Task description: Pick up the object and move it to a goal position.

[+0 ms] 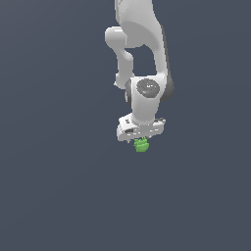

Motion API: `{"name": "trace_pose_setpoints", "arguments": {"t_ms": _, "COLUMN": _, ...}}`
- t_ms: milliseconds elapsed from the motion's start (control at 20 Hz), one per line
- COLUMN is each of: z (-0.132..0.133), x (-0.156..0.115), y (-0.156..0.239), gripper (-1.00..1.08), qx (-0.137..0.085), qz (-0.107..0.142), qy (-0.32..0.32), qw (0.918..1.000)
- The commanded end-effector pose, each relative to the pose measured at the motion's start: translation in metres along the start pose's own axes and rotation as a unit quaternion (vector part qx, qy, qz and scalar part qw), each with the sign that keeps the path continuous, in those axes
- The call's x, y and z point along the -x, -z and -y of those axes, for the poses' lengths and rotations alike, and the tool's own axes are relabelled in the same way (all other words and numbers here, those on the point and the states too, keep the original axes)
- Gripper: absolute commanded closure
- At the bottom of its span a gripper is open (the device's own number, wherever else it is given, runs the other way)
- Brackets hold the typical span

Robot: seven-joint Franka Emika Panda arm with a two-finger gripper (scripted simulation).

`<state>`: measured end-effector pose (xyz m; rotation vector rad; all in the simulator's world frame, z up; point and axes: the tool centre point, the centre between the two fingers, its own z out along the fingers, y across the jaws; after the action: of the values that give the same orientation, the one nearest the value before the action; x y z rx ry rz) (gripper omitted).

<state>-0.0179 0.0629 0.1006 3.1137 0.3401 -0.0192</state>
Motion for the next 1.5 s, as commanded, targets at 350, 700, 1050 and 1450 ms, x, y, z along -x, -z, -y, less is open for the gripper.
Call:
{"name": "trace_pose_setpoints", "arguments": {"t_ms": 350, "z": 0.017, "x": 0.0, "y": -0.01, "gripper": -0.92, "qx": -0.004, "qz": -0.006, "qy": 0.024, "qw": 0.9997}}
{"name": "trace_pose_setpoints", "arguments": {"t_ms": 700, "z": 0.018, "x": 0.0, "y": -0.031, "gripper": -0.92, "qx": -0.004, "qz": -0.006, "qy": 0.025, "qw": 0.9997}}
{"name": "trace_pose_setpoints", "arguments": {"t_ms": 1050, "z": 0.019, "x": 0.0, "y": -0.058, "gripper": -0.92, "qx": -0.004, "qz": -0.007, "qy": 0.026, "qw": 0.9996}}
{"name": "trace_pose_setpoints", "arguments": {"t_ms": 1450, "z": 0.019, "x": -0.001, "y": -0.061, "gripper": 1.08, "qx": -0.004, "qz": -0.007, "qy": 0.026, "qw": 0.9996}}
